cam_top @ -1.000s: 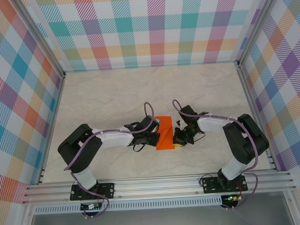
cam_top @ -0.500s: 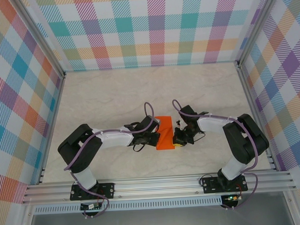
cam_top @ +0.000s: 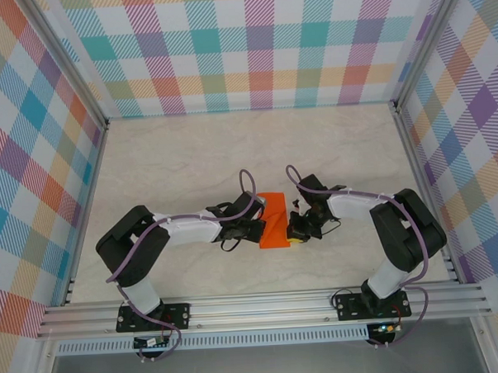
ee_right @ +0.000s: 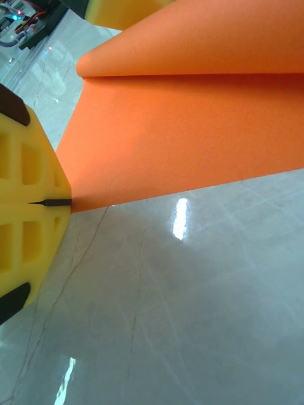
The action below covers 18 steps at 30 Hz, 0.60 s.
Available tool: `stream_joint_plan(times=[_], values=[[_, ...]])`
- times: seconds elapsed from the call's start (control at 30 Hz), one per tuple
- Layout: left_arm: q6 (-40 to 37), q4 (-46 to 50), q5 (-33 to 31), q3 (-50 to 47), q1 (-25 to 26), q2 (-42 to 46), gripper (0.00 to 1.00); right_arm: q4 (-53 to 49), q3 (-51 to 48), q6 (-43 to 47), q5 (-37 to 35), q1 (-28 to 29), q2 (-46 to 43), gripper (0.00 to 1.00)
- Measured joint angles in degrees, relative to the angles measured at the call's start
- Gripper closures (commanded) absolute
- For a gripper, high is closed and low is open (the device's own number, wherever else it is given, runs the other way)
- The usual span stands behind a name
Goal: Fold a paper plane with a square sheet of paper (fold left side to right side)
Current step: Fold the triangle a second time at the center of the table.
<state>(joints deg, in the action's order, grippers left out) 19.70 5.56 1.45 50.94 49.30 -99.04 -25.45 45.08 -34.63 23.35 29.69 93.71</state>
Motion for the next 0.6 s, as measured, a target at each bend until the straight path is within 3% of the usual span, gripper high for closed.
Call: stream_joint_plan(times=[0.6], values=[[0.0,-1.22,-0.26,-0.13,0.0,0.92,1.0,-0.15,0.04,0.63,-0.17,0.07,0.0,1.0]])
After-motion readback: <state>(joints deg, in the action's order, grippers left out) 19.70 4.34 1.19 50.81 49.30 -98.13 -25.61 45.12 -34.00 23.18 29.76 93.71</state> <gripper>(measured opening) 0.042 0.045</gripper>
